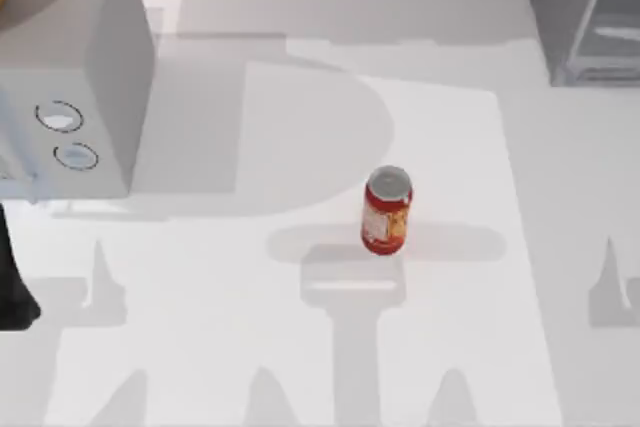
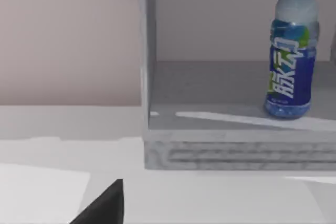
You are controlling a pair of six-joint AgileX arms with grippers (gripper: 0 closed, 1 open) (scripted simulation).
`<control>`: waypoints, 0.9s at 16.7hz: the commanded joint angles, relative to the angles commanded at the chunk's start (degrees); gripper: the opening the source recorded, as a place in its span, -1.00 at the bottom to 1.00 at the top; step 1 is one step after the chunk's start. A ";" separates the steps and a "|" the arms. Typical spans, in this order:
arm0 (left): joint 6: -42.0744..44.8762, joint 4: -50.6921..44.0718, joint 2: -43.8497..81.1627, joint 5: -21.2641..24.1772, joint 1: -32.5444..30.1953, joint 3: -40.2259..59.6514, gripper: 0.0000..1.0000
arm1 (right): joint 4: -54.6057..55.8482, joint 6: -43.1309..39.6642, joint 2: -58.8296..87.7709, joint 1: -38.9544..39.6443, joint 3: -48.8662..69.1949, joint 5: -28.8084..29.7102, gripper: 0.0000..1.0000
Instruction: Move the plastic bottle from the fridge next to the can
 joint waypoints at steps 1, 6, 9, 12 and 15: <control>0.00 0.00 0.00 0.00 0.00 0.00 1.00 | 0.00 0.00 0.00 0.00 0.00 0.00 1.00; 0.00 0.00 0.00 0.00 0.00 0.00 1.00 | 4.74 0.04 5.96 -1.29 4.15 -0.78 1.00; 0.00 0.00 0.00 0.00 0.00 0.00 1.00 | 11.97 0.14 16.82 -3.09 10.41 -2.32 1.00; 0.00 0.00 0.00 0.00 0.00 0.00 1.00 | 20.96 0.22 33.02 -5.26 18.17 -4.43 1.00; 0.00 0.00 0.00 0.00 0.00 0.00 1.00 | 30.83 0.23 53.14 -7.66 26.68 -6.78 1.00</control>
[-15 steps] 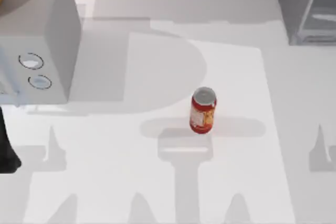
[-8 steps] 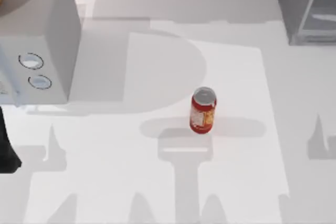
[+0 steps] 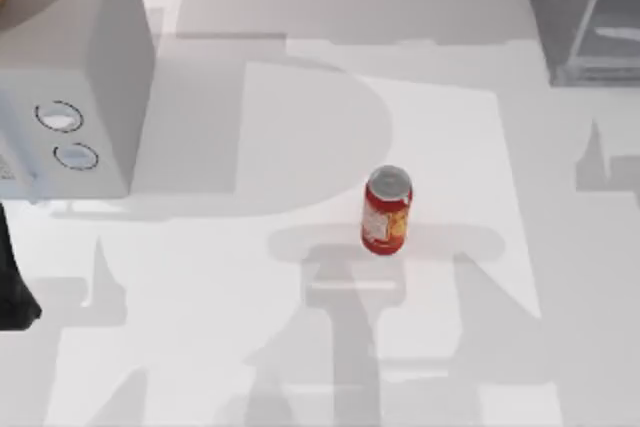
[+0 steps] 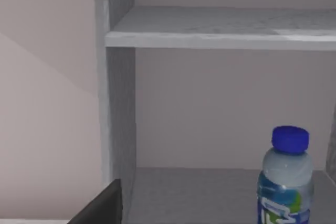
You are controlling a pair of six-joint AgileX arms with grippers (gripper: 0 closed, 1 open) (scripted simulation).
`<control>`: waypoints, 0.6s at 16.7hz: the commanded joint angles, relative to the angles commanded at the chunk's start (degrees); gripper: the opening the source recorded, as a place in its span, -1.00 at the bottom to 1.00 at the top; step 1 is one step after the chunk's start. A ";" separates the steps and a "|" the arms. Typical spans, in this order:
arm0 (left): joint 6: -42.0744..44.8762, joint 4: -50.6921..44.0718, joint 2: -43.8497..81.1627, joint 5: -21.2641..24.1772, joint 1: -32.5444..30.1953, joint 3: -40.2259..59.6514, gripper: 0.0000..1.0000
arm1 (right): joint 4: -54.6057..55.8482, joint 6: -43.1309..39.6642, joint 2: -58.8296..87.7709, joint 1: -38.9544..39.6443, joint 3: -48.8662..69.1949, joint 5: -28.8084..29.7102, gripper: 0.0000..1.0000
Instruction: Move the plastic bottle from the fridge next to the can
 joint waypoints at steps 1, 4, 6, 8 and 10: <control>0.00 0.00 0.00 0.00 0.00 0.00 1.00 | 3.34 -0.02 7.12 -0.83 2.88 -0.79 1.00; 0.00 0.00 0.00 0.00 0.00 0.00 1.00 | 13.16 -0.16 28.26 -3.30 11.34 -3.06 1.00; 0.00 0.00 0.00 0.00 0.00 0.00 1.00 | 19.29 -0.31 41.17 -4.87 16.62 -4.42 1.00; 0.00 0.00 0.00 0.00 0.00 0.00 1.00 | 24.82 -0.49 52.21 -6.30 21.40 -5.61 1.00; 0.00 0.00 0.00 0.00 0.00 0.00 1.00 | 29.53 -0.67 60.91 -7.51 25.47 -6.60 1.00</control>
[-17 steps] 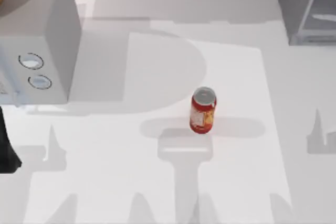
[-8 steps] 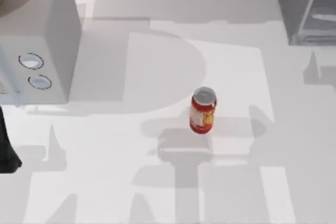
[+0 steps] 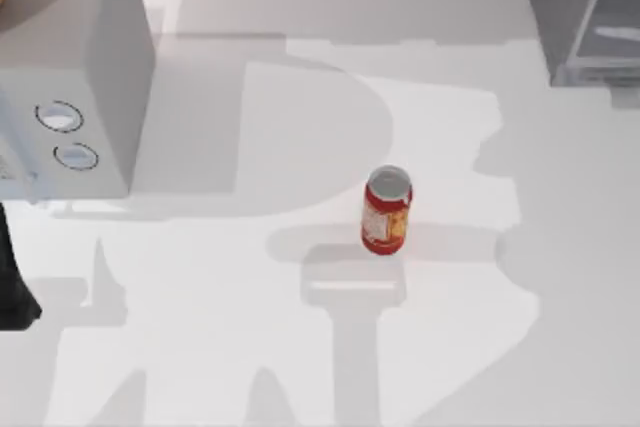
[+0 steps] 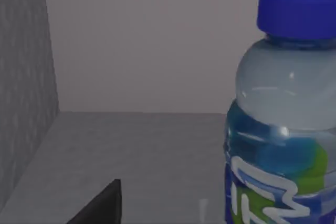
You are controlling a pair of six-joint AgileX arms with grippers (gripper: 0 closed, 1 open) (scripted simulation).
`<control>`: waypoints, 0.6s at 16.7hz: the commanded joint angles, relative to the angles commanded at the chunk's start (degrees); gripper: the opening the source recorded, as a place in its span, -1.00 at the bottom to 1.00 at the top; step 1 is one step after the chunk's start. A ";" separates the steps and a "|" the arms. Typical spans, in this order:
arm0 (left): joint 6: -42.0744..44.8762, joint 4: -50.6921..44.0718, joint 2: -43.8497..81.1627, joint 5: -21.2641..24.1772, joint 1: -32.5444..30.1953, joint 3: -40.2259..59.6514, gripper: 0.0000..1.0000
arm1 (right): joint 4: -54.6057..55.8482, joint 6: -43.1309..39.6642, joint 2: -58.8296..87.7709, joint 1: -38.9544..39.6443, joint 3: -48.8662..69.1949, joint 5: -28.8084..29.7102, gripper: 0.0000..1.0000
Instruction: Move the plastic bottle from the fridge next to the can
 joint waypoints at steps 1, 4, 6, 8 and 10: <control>0.00 0.00 0.00 0.00 0.00 0.00 1.00 | 1.97 -0.08 3.45 -0.50 1.70 -0.41 1.00; 0.00 0.00 0.00 0.00 0.00 0.00 1.00 | 5.99 -0.27 10.13 -1.50 5.20 -1.25 1.00; 0.00 0.00 0.00 0.00 0.00 0.00 1.00 | 6.87 -0.32 11.53 -1.71 5.97 -1.44 1.00; 0.00 0.00 0.00 0.00 0.00 0.00 1.00 | 6.87 -0.32 11.53 -1.71 5.97 -1.44 1.00; 0.00 0.00 0.00 0.00 0.00 0.00 1.00 | 6.73 -0.31 11.42 -1.40 5.71 -1.36 1.00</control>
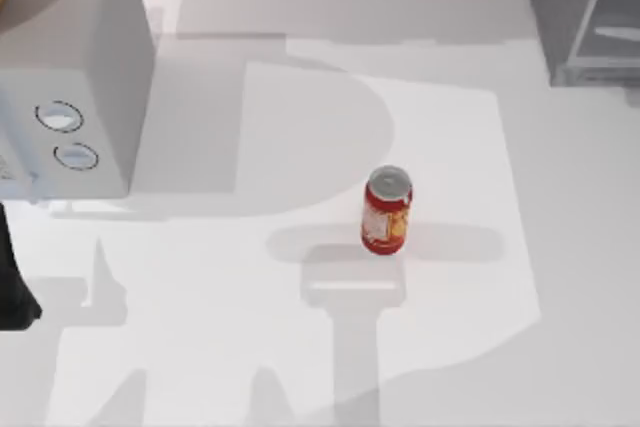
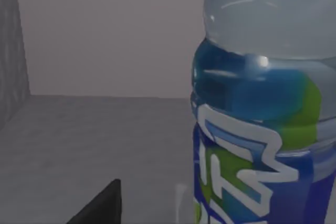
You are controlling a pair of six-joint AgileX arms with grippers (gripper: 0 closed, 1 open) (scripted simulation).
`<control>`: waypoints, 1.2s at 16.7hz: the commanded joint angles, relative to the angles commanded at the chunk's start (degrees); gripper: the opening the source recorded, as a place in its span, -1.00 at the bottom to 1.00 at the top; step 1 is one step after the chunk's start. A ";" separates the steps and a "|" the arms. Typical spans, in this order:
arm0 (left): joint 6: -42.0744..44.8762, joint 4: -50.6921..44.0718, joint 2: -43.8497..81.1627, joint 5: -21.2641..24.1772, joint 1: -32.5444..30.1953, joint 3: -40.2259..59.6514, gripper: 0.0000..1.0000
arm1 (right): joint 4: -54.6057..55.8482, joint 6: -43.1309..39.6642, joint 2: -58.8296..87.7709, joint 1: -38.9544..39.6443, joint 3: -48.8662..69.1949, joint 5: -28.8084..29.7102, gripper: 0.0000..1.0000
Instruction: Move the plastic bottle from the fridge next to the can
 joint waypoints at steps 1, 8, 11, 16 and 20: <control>0.00 0.00 0.00 0.00 0.00 0.00 1.00 | -0.06 0.00 0.08 0.00 0.18 0.03 1.00; 0.00 0.00 0.00 0.00 0.00 0.00 1.00 | -5.64 -0.06 6.03 1.07 11.95 1.38 1.00; 0.00 0.00 0.00 0.00 0.00 0.00 1.00 | -8.04 -0.09 8.22 1.59 16.53 1.90 1.00; 0.00 0.00 0.00 0.00 0.00 0.00 1.00 | -8.36 -0.09 8.48 1.65 17.08 1.98 0.85; 0.00 0.00 0.00 0.00 0.00 0.00 1.00 | -8.36 -0.09 8.48 1.65 17.08 1.98 0.25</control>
